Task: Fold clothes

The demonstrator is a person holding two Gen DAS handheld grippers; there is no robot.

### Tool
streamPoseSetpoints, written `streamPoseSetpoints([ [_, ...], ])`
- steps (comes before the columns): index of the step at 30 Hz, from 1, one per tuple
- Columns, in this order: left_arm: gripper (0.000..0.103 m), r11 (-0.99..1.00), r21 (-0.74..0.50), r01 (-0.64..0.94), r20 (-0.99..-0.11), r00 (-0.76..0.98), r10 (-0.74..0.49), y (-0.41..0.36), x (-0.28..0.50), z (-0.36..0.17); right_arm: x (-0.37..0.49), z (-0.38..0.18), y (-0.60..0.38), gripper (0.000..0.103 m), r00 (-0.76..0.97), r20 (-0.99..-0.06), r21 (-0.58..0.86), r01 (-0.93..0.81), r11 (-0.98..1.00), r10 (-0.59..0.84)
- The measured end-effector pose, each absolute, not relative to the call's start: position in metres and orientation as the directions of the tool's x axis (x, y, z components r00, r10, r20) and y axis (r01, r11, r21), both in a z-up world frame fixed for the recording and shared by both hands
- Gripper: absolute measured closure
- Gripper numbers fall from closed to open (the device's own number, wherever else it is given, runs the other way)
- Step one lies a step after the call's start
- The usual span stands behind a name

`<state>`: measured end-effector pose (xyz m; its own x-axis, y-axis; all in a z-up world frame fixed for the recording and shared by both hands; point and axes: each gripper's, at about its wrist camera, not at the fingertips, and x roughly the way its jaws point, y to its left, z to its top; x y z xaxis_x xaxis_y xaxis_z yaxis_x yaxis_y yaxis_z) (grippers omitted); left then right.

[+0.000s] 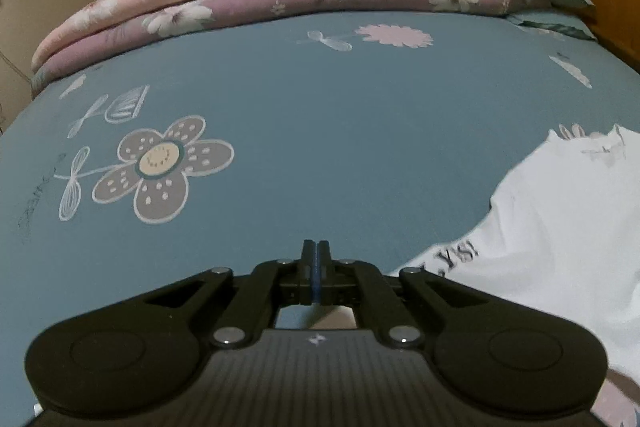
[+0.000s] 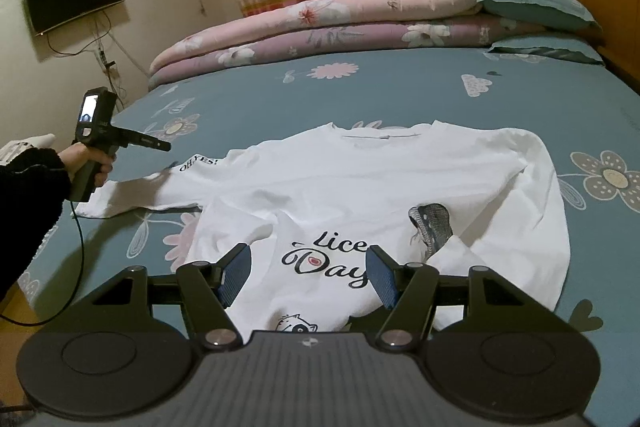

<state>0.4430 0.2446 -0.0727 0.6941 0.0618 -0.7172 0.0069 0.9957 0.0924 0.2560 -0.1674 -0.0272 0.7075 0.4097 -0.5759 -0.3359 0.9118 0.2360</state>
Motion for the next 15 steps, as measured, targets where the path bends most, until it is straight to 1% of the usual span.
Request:
streamPoseSetpoints([
  [1, 0.103, 0.996, 0.094, 0.004, -0.719, 0.692, 0.065, 0.246, 0.438, -0.073, 0.256, -0.027, -0.167, 0.035, 0.707, -0.574, 0.240, -0.336, 0.911, 0.413],
  [3, 0.099, 0.995, 0.097, -0.002, -0.723, 0.687, 0.072, 0.247, 0.427, -0.072, 0.255, -0.027, -0.166, 0.035, 0.706, -0.571, 0.248, -0.337, 0.908, 0.419],
  [4, 0.099, 0.995, 0.099, -0.005, -0.725, 0.684, 0.075, 0.248, 0.422, -0.072, 0.255, -0.026, -0.166, 0.035, 0.706, -0.569, 0.252, -0.338, 0.907, 0.421],
  [8, 0.097, 0.997, 0.079, 0.016, -0.716, 0.697, 0.046, 0.248, 0.389, -0.064, 0.249, -0.021, -0.163, 0.035, 0.708, -0.560, 0.251, -0.349, 0.903, 0.430],
  [10, 0.094, 0.997, 0.069, 0.031, -0.718, 0.696, 0.028, 0.246, 0.372, -0.063, 0.245, -0.018, -0.161, 0.035, 0.709, -0.557, 0.249, -0.354, 0.901, 0.433],
  [12, 0.089, 0.997, 0.058, 0.043, -0.722, 0.692, 0.012, 0.244, 0.361, -0.065, 0.242, -0.016, -0.159, 0.035, 0.709, -0.552, 0.256, -0.356, 0.899, 0.438],
  [15, 0.087, 0.998, 0.051, 0.025, -0.737, 0.676, 0.021, 0.247, 0.351, -0.078, 0.236, -0.013, -0.155, 0.035, 0.710, -0.551, 0.254, -0.358, 0.898, 0.439],
])
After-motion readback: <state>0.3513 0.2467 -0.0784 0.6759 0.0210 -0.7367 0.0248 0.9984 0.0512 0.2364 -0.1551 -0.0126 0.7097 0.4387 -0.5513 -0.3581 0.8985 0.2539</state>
